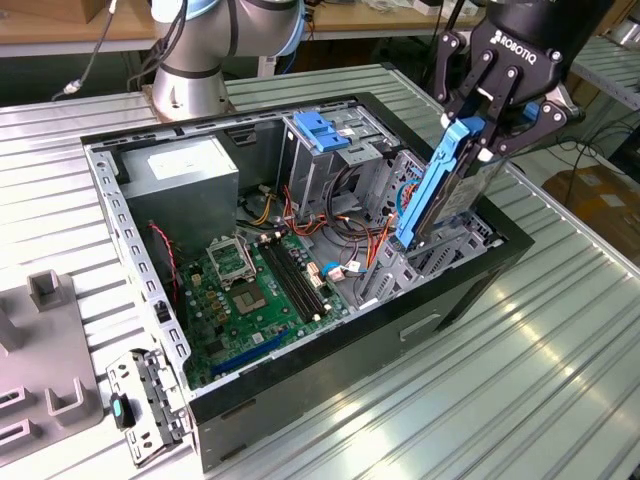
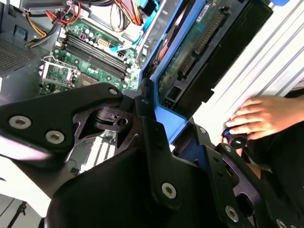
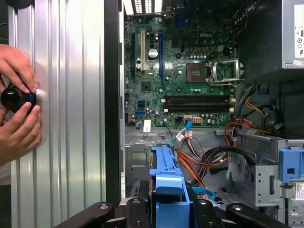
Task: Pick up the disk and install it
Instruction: 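Insert the disk into the insertion slot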
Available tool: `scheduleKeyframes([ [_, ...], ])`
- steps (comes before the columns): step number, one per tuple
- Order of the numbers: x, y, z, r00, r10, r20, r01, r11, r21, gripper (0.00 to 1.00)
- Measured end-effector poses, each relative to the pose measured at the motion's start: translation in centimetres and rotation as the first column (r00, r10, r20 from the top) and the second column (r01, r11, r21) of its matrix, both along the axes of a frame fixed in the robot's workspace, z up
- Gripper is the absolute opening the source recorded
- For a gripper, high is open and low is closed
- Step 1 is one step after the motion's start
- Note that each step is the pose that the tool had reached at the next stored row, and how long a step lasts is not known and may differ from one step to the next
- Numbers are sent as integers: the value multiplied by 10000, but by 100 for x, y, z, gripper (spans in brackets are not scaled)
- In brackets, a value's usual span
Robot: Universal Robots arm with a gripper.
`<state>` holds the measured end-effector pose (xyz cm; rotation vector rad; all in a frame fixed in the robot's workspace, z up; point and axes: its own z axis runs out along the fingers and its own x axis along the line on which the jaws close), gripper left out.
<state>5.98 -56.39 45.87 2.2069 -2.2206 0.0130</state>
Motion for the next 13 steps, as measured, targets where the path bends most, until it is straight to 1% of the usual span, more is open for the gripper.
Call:
scheduleKeyframes([
  [7,22,11,-71,10000,25,0,-25,10000,-1,37],
  [8,23,18,-76,10000,25,0,-25,10000,-2,37],
  [9,27,38,-85,10000,28,0,-28,10000,0,37],
  [10,35,46,-92,10000,28,-4,-28,10000,-1,37],
  [13,40,49,-124,10000,27,-38,-27,10000,-2,37],
])
